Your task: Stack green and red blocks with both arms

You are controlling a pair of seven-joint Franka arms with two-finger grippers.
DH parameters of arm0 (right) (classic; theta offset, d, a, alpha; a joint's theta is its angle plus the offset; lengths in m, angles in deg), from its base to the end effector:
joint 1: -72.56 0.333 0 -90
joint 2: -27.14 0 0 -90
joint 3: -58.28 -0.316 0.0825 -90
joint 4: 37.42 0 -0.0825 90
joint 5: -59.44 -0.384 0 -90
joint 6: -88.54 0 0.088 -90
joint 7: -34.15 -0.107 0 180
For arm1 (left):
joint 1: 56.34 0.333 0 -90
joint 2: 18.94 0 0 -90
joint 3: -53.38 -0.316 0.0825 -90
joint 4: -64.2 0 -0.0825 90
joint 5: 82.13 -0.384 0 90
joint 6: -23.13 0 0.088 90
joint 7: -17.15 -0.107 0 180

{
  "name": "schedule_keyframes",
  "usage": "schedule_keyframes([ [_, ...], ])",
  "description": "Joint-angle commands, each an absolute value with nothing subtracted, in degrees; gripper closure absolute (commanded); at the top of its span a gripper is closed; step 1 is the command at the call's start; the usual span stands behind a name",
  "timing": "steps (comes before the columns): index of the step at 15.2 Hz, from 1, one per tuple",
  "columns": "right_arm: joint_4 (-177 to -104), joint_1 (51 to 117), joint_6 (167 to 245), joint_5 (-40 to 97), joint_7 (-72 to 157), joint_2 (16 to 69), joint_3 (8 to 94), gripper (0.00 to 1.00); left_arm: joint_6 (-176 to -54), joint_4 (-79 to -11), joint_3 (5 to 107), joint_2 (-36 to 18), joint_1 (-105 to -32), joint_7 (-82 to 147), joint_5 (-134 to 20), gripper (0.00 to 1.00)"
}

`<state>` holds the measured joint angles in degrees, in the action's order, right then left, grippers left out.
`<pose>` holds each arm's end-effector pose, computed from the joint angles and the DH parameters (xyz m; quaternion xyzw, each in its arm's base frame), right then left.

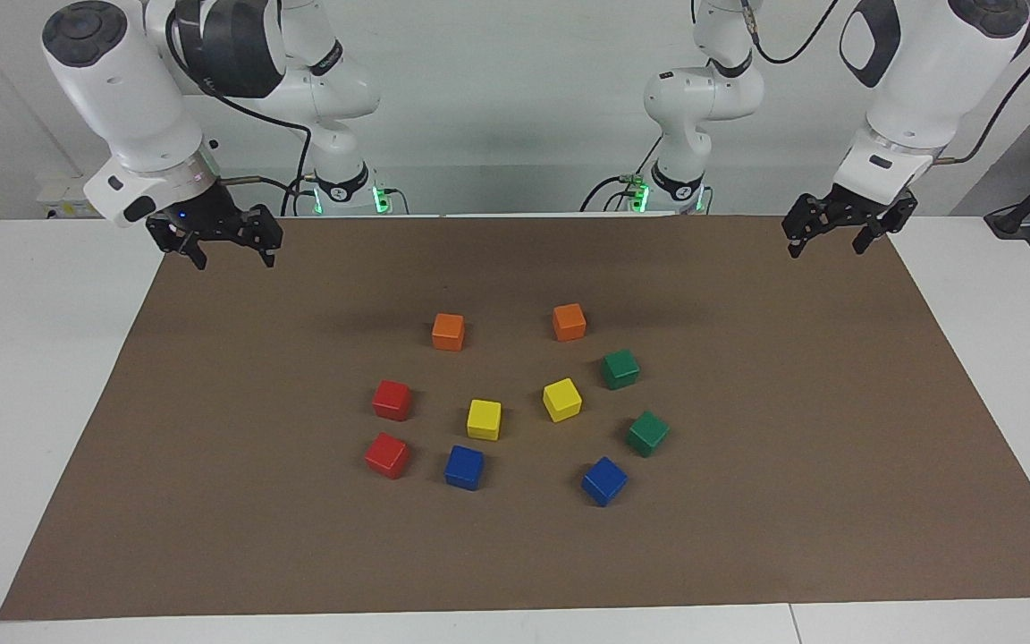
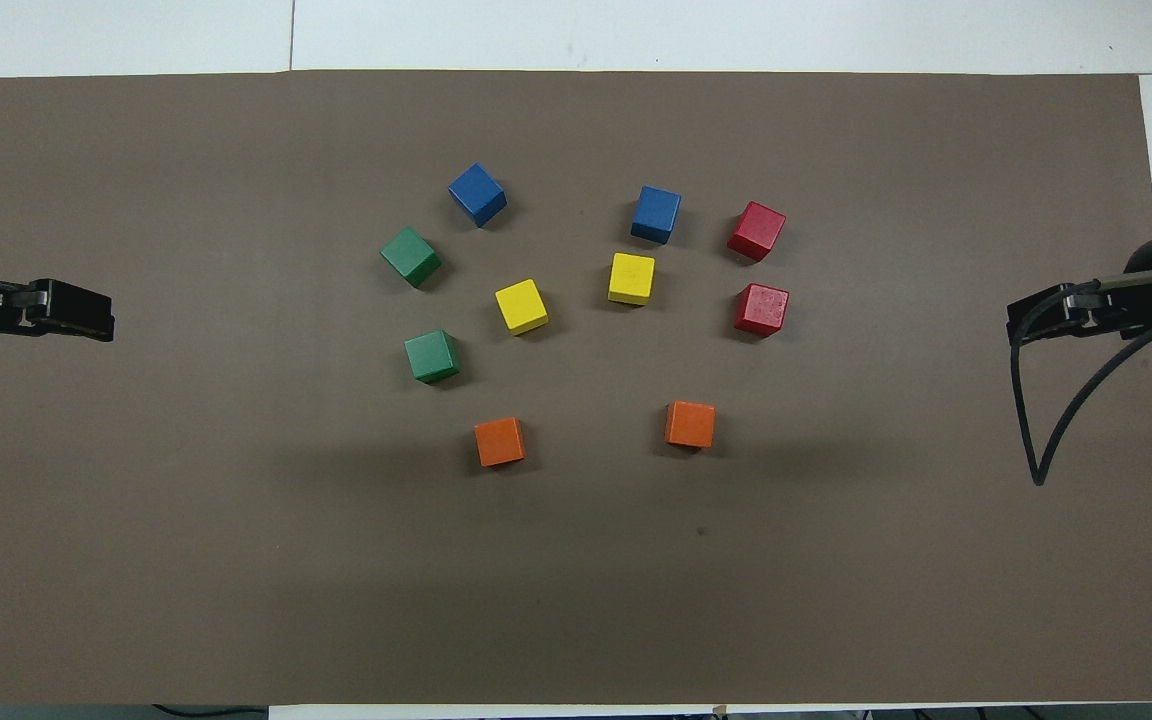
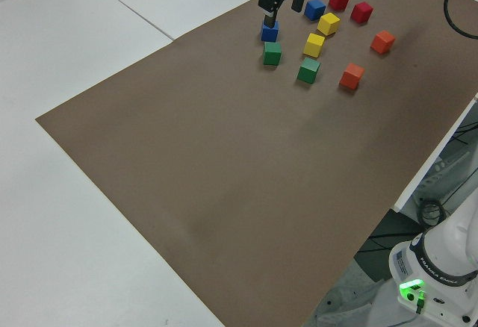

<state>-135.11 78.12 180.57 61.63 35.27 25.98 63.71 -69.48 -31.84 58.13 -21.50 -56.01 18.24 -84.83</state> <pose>0.5463 -0.0032 0.5753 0.9990 0.0124 -0.0395 0.0178 0.5417 -0.0380 0.6031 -0.9992 0.0302 0.0064 0.0257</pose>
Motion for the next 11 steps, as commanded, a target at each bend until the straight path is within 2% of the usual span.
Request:
schedule_keyframes([
  [1,-135.51,77.48,179.6,62.52,36.43,25.03,63.29,0.0,-68.8,-32.39,58.22,-22.54,-55.46,18.03,-83.98,0.0],
  [11,-136.39,77.48,179.77,62.35,33.99,24.68,63.12,0.0,-68.8,-32.39,58.22,-22.54,-55.46,18.03,-83.98,0.0],
])
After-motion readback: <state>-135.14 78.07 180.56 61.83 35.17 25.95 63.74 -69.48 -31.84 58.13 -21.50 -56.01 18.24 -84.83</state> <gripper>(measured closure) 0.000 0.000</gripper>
